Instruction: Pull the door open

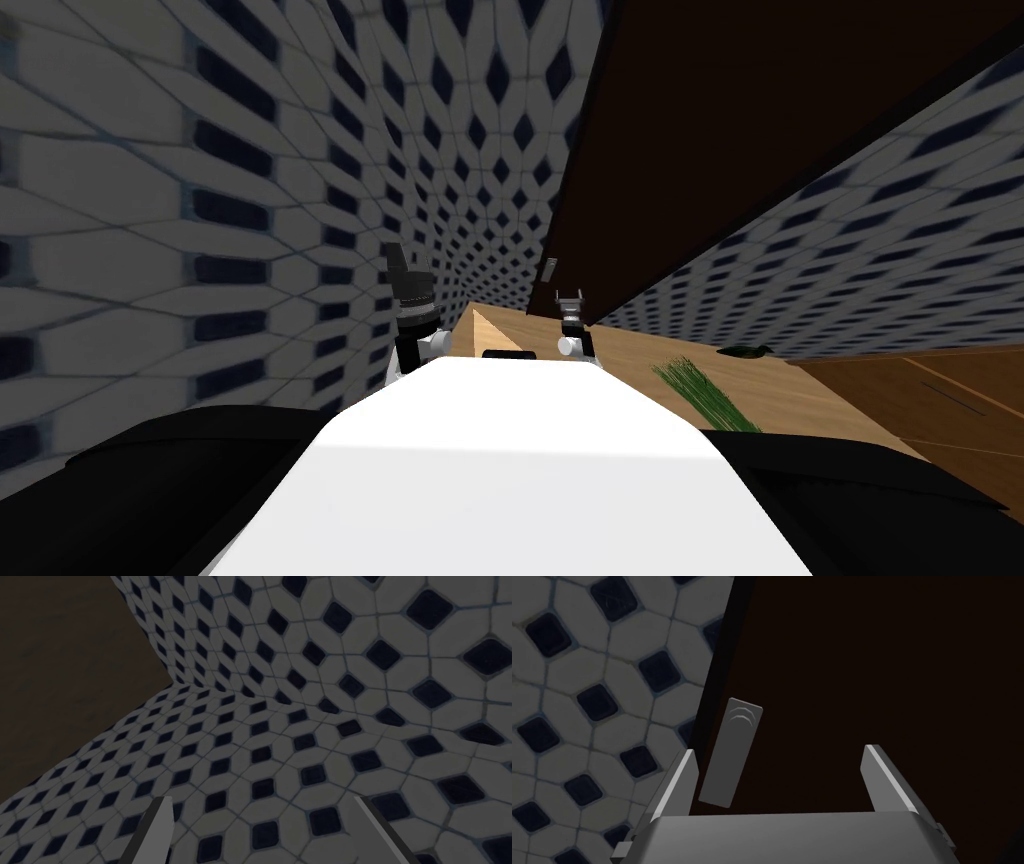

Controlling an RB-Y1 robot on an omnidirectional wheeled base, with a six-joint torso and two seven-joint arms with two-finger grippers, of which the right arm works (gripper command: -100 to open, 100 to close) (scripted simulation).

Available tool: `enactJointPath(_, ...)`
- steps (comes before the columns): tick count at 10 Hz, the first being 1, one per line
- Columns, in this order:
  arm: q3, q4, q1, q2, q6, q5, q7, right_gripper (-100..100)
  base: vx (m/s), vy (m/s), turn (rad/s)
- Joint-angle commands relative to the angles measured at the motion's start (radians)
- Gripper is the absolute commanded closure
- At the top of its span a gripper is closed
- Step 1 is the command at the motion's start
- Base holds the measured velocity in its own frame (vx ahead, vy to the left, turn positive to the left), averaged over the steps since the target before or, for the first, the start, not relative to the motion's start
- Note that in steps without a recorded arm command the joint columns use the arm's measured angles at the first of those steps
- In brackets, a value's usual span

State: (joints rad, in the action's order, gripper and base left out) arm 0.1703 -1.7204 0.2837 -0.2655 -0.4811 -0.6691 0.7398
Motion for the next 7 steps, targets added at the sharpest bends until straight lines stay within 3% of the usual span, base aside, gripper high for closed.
enactJointPath(1, 0.003, 0.020, -0.009, -0.003, 0.010, -0.029, 0.018, -100, 0.099, 0.011, -0.006)
enactJointPath(7, 0.018, 0.122, -0.045, -0.037, 0.032, -0.153, 0.108, -100, 0.121, 0.016, -0.006)
